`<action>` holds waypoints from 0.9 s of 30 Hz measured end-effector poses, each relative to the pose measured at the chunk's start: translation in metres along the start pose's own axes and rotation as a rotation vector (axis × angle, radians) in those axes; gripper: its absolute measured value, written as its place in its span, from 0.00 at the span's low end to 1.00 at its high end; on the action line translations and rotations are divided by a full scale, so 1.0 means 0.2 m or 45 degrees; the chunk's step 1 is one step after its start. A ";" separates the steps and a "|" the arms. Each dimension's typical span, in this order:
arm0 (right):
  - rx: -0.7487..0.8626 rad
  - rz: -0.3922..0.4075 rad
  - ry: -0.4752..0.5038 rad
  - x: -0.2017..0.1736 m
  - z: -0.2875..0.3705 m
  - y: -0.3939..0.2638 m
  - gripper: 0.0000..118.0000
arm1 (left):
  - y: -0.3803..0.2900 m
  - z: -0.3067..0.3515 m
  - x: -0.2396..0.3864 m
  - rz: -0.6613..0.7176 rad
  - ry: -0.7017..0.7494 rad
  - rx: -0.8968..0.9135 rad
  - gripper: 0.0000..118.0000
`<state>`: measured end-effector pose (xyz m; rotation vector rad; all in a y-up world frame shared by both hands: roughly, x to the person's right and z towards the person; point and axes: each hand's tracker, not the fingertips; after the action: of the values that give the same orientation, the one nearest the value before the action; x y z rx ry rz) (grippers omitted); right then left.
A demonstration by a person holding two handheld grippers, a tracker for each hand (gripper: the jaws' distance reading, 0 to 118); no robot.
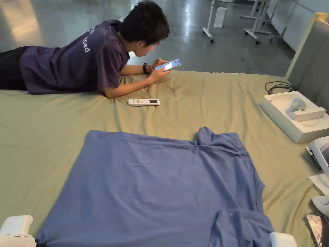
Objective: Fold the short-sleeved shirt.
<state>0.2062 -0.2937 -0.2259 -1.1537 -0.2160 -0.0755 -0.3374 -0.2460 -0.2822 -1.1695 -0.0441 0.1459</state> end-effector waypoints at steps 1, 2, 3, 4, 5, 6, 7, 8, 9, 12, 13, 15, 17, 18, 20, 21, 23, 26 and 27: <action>-0.003 0.002 0.007 0.00 0.01 0.00 0.05 | 0.00 0.00 0.00 0.004 0.000 -0.001 0.03; -0.006 0.005 0.003 0.00 0.01 0.01 0.05 | 0.00 0.00 -0.01 0.006 -0.001 -0.002 0.03; -0.003 0.010 -0.002 0.00 0.02 0.00 0.05 | 0.00 -0.01 0.00 0.009 -0.002 0.000 0.03; 0.008 0.012 -0.005 0.00 0.04 -0.01 0.05 | 0.00 0.00 -0.01 0.014 -0.005 0.003 0.03; 0.014 0.013 -0.005 0.01 0.05 -0.01 0.05 | 0.00 0.00 -0.01 0.019 -0.007 0.007 0.03; 0.017 0.010 -0.003 0.01 0.06 -0.01 0.05 | 0.01 0.01 -0.02 0.034 -0.018 0.023 0.03; 0.028 0.002 0.002 0.02 0.08 -0.01 0.05 | 0.02 0.01 -0.01 0.041 -0.024 0.038 0.03; 0.043 -0.009 0.007 0.02 0.10 -0.01 0.05 | 0.03 0.02 -0.02 0.054 -0.032 0.057 0.03; 0.061 -0.019 0.012 0.03 0.12 0.00 0.05 | 0.05 0.03 -0.02 0.057 -0.045 0.084 0.03; 0.128 -0.050 0.033 0.04 0.18 0.04 0.05 | 0.14 0.04 -0.01 0.064 -0.064 0.146 0.03; 0.133 -0.045 0.033 0.04 0.20 0.07 0.05 | 0.17 0.04 0.00 0.058 -0.068 0.172 0.03; 0.187 -0.062 0.038 0.04 0.24 0.13 0.05 | 0.26 0.05 0.03 0.048 -0.070 0.194 0.03; 0.214 -0.045 0.042 0.04 0.27 0.22 0.05 | 0.36 0.06 0.05 0.038 -0.076 0.233 0.03; 0.243 -0.055 0.042 0.03 0.28 0.25 0.05 | 0.40 0.06 0.06 0.034 -0.077 0.237 0.03; 0.256 -0.048 0.031 0.03 0.27 0.36 0.05 | 0.50 0.03 0.08 0.027 -0.079 0.256 0.03; 0.269 -0.055 0.029 0.02 0.26 0.41 0.05 | 0.55 0.01 0.09 0.030 -0.082 0.259 0.03; 0.290 -0.061 0.024 0.02 0.24 0.51 0.05 | 0.65 -0.02 0.13 0.026 -0.083 0.259 0.03; 0.289 -0.074 0.027 0.01 0.15 0.70 0.05 | 0.78 -0.11 0.15 0.023 -0.077 0.239 0.03; 0.272 -0.074 0.025 0.00 0.11 0.75 0.05 | 0.82 -0.15 0.16 0.026 -0.072 0.229 0.03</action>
<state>0.2292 -0.2120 -0.3520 -0.9336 -0.2346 -0.1119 -0.3181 -0.2067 -0.4466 -0.9862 -0.0674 0.1972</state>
